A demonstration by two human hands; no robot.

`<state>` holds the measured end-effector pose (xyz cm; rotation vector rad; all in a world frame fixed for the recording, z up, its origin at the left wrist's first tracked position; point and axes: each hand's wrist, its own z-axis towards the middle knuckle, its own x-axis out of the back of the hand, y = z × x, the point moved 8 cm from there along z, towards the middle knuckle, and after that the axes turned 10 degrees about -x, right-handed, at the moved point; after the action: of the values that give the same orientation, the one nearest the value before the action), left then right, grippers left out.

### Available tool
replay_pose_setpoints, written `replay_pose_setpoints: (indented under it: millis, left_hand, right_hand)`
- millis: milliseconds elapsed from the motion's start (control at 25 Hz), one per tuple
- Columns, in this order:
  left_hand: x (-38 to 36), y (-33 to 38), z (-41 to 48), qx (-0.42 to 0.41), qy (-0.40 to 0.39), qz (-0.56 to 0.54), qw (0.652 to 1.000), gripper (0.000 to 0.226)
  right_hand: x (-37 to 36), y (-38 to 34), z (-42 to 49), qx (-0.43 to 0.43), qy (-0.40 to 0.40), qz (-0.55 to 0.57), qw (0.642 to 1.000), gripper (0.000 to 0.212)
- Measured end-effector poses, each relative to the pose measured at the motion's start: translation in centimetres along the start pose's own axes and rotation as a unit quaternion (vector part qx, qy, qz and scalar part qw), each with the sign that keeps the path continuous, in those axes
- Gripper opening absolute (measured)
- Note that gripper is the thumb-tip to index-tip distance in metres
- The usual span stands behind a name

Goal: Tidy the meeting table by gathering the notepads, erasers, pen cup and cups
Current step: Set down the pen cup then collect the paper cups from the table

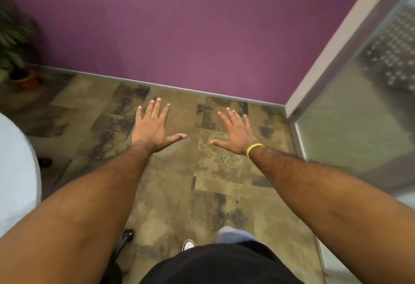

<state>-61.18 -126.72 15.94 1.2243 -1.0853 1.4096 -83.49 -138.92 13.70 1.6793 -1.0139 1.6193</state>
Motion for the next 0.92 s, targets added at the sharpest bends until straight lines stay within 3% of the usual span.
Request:
replay_pose_setpoints:
  millis: [320, 560, 920]
  left_hand:
    - [2.2, -20.4, 8.1, 0.137, 0.041, 0.066, 0.987, 0.117]
    - [6.3, -36.2, 13.0, 0.253, 0.067, 0.107, 0.959, 0.117]
    - [7.2, -55.9, 9.7, 0.398, 0.072, 0.141, 0.904, 0.114]
  right_hand:
    - [3.9, -16.3, 23.0, 0.158, 0.079, 0.025, 0.984, 0.105]
    - [8.4, -31.2, 39.4, 0.273, 0.092, 0.050, 0.956, 0.106]
    - [10.9, -57.0, 50.8, 0.425, 0.110, 0.071, 0.896, 0.105]
